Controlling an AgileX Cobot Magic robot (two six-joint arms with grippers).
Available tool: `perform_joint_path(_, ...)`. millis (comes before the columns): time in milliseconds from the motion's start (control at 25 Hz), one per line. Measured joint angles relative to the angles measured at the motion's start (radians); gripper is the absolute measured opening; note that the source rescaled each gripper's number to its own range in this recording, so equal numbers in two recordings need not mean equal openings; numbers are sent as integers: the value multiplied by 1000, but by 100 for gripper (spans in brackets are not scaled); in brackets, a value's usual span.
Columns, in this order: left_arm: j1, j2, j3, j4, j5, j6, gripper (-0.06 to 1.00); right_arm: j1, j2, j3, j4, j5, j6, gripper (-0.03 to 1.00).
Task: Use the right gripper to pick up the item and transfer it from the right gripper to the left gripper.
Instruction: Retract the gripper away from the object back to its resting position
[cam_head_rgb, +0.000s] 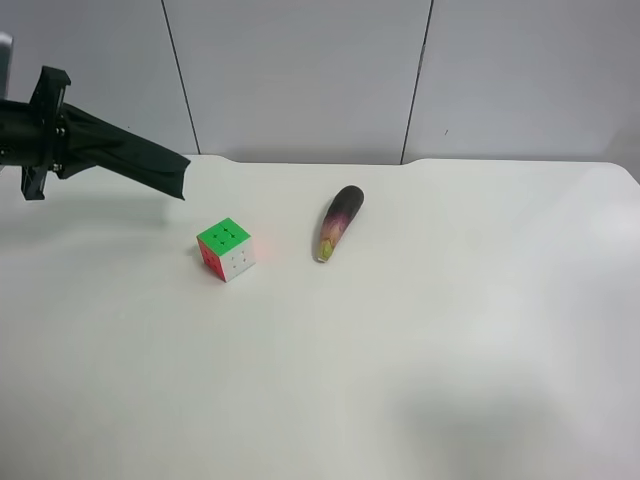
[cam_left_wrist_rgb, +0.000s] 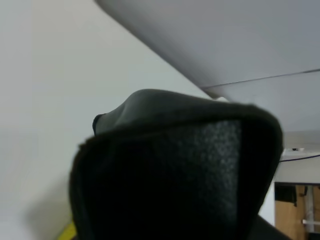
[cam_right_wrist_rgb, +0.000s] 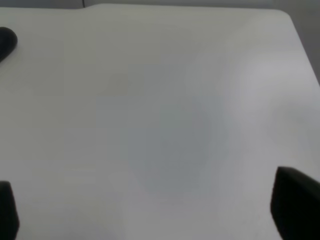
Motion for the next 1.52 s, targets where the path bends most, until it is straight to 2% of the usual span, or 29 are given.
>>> perform_joint_path(320, 13, 94, 0, -6, -6, 119, 0, 0, 0, 0, 0, 0, 0, 100)
perform_joint_path(720, 13, 98, 0, 12, -76, 144, 0, 0, 0, 0, 0, 0, 0, 100)
perform_joint_path(760, 13, 98, 0, 24, -77, 144, 3, 0, 0, 0, 0, 0, 0, 100)
perform_joint_path(800, 13, 98, 0, 33, -79, 144, 14, 0, 0, 0, 0, 0, 0, 100)
perform_joint_path(880, 13, 98, 0, 56, -94, 142, 48, 0, 0, 0, 0, 0, 0, 100)
perform_joint_path(920, 13, 98, 0, 64, -109, 135, 69, 0, 0, 0, 0, 0, 0, 100)
perform_joint_path(960, 13, 98, 0, 74, -126, 125, 82, 0, 0, 0, 0, 0, 0, 100)
perform_joint_path(1000, 13, 98, 0, 80, -136, 120, 89, 0, 0, 0, 0, 0, 0, 100)
perform_joint_path(1080, 14, 98, 0, 83, -154, 117, 97, 0, 0, 0, 0, 0, 0, 100)
perform_joint_path(1160, 14, 98, 0, 84, -158, 117, 99, 0, 0, 0, 0, 0, 0, 100)
perform_joint_path(1320, 14, 95, 0, 87, -198, 120, 99, 0, 0, 0, 0, 0, 0, 100)
perform_joint_path(1520, 14, 50, 0, 98, -322, 173, 99, 0, 0, 0, 0, 0, 0, 100)
